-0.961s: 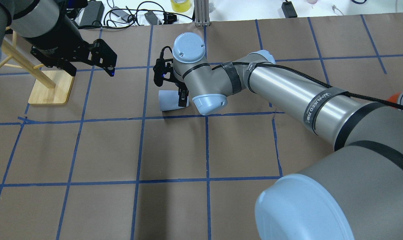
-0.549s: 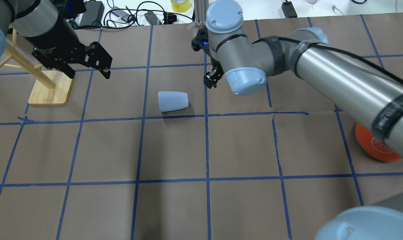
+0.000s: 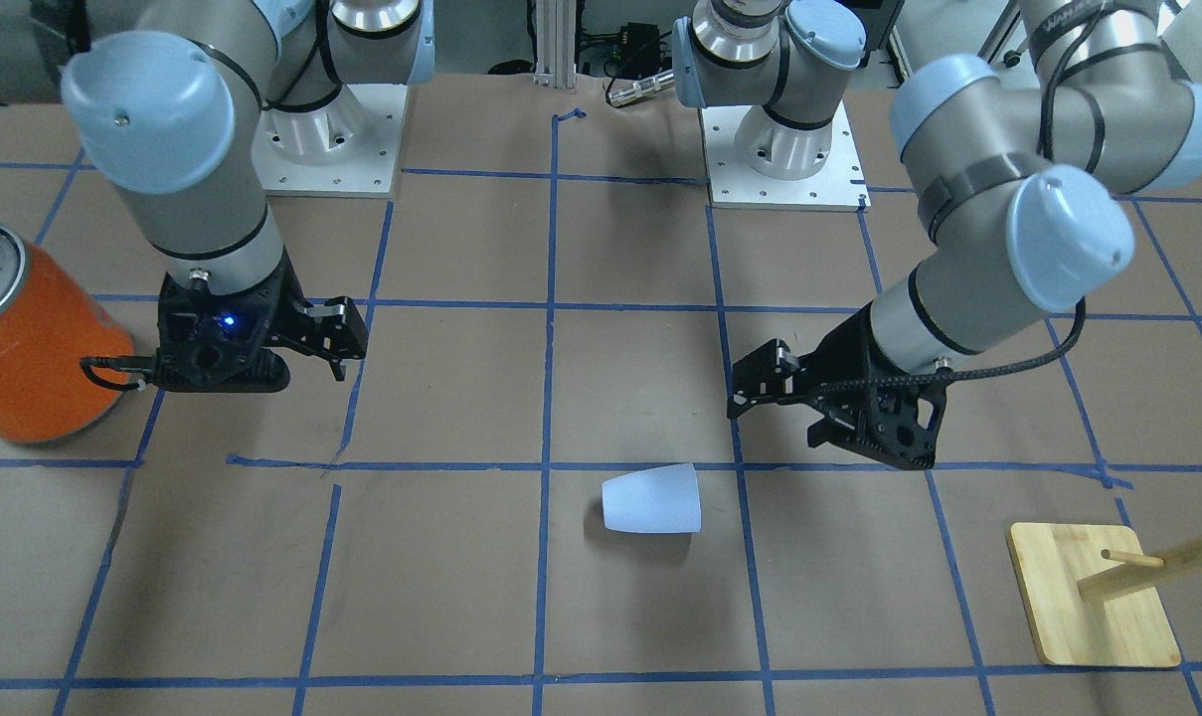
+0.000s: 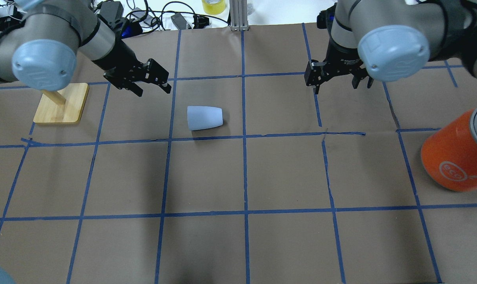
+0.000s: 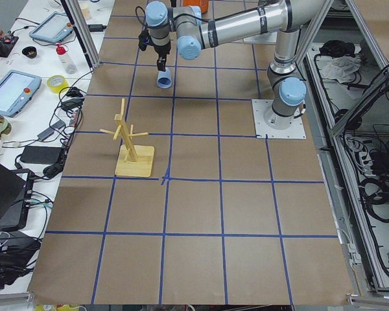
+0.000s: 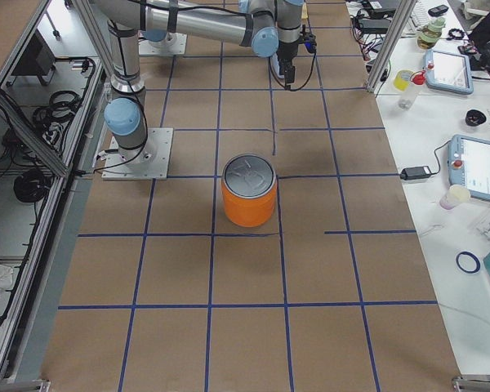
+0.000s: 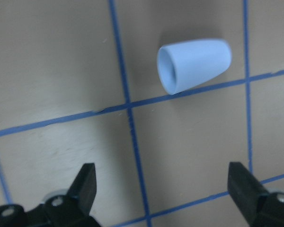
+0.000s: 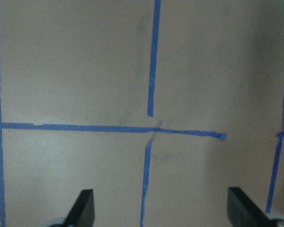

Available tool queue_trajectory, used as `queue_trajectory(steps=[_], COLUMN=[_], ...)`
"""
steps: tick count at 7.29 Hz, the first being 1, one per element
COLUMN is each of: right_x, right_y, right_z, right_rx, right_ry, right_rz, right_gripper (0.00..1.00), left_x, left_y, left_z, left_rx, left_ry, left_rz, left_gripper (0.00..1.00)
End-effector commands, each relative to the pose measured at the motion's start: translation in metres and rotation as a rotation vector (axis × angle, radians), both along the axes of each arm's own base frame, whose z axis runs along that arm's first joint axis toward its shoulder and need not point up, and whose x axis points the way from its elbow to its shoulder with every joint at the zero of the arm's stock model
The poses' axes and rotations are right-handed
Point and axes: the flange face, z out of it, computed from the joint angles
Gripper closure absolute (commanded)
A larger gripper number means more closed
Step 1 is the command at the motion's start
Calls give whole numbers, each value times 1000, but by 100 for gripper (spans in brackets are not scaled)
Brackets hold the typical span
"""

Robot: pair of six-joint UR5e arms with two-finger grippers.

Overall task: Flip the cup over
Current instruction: 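Reach the left gripper toward the cup's closed bottom while the right arm withdraws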

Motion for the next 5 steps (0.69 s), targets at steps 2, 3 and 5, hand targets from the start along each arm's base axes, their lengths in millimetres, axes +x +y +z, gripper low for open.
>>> queue_trajectory(steps=[2, 3, 5], right_x=[-14, -12, -17], right_y=[31, 34, 28], right_z=[44, 44, 35], right_rx=[7, 19, 26], right_ry=[8, 15, 24], right_rz=[-84, -85, -136], right_gripper=[0, 0, 0], left_x=[1, -2, -11], left_y=[-29, -28, -14], left_z=[-80, -105, -145], left_rx=[37, 42, 58], left_ry=[212, 275, 373], left_rz=[43, 53, 76], left_gripper=[0, 0, 0])
